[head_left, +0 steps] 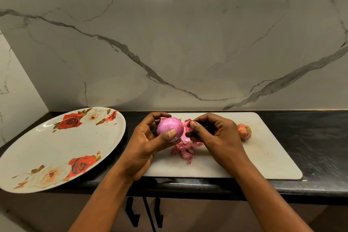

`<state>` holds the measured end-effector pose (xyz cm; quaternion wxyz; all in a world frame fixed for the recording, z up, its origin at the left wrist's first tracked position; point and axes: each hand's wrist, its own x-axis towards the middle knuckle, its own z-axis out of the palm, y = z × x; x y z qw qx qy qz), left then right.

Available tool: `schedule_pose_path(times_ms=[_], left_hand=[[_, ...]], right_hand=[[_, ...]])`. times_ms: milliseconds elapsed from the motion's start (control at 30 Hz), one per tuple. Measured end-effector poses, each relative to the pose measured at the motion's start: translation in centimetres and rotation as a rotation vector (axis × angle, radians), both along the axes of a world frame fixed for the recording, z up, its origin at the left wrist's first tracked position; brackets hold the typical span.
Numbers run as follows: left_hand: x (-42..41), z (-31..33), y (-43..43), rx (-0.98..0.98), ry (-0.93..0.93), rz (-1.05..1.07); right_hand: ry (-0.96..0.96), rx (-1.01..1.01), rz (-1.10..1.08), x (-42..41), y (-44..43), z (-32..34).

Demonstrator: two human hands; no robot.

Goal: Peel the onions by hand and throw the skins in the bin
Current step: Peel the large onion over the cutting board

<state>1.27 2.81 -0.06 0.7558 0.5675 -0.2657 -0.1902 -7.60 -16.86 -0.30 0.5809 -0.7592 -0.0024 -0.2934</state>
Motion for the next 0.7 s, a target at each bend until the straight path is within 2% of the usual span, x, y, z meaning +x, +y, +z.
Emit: schedule_pose_path(times_ms=[267,500,600,700], left_hand=[[-0.24,0.41,-0.09,-0.045,0.028,0.050],[-0.03,0.09,-0.36,-0.039,0.010,0.104],[0.02,-0.18,-0.40,-0.023,-0.033,0.087],[0.08,-0.43,-0.31,0.010,-0.074,0.044]], right_hand=[[0.002,-0.072,-0.174,-0.07,-0.22,-0.38],[-0.002,-0.123,-0.121,-0.23,0.20,-0.24],[0.015,-0.129,-0.028,-0.41,0.49,0.00],[0.010,-0.192,-0.028,-0.50,0.70,0.22]])
